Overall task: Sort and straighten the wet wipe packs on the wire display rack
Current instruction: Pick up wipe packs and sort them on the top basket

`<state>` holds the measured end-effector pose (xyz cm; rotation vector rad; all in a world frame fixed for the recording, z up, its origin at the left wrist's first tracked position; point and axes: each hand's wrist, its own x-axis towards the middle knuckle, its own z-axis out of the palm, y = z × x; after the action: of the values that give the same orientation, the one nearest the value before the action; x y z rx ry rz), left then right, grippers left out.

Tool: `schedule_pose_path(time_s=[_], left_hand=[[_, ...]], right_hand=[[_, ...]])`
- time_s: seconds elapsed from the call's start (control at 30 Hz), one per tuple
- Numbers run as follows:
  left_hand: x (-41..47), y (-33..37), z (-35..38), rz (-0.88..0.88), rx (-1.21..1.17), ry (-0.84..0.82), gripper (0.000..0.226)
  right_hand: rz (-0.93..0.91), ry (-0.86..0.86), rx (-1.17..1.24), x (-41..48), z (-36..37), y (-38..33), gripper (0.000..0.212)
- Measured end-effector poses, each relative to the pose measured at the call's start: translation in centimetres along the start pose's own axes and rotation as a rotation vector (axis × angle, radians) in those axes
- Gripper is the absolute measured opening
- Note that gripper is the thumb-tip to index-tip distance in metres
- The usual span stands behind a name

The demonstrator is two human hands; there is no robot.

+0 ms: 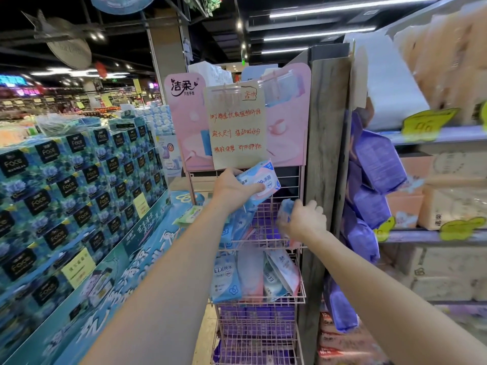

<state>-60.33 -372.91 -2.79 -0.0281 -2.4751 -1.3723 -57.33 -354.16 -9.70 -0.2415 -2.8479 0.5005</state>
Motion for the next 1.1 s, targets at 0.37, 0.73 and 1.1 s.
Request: schedule_pose_path(time_s=[0.37, 0.73, 1.1], left_hand=[[-1.0, 0.7, 2.1, -0.025, 0.011, -0.075, 0.059], [-1.2, 1.1, 5.0, -0.267, -0.286, -0.148, 0.063], [-2.9, 0.5, 6.9, -0.271, -0.119, -0.316, 0.071]], right_hand=[[0.008, -0.169, 0.434, 0.8, -2.4, 2.2, 0.067], [-0.08, -0.064, 0.921, 1.2, -3.0, 1.7, 0.062], [0.085, -0.03, 1.173, 2.4, -2.0, 3.1, 0.024]])
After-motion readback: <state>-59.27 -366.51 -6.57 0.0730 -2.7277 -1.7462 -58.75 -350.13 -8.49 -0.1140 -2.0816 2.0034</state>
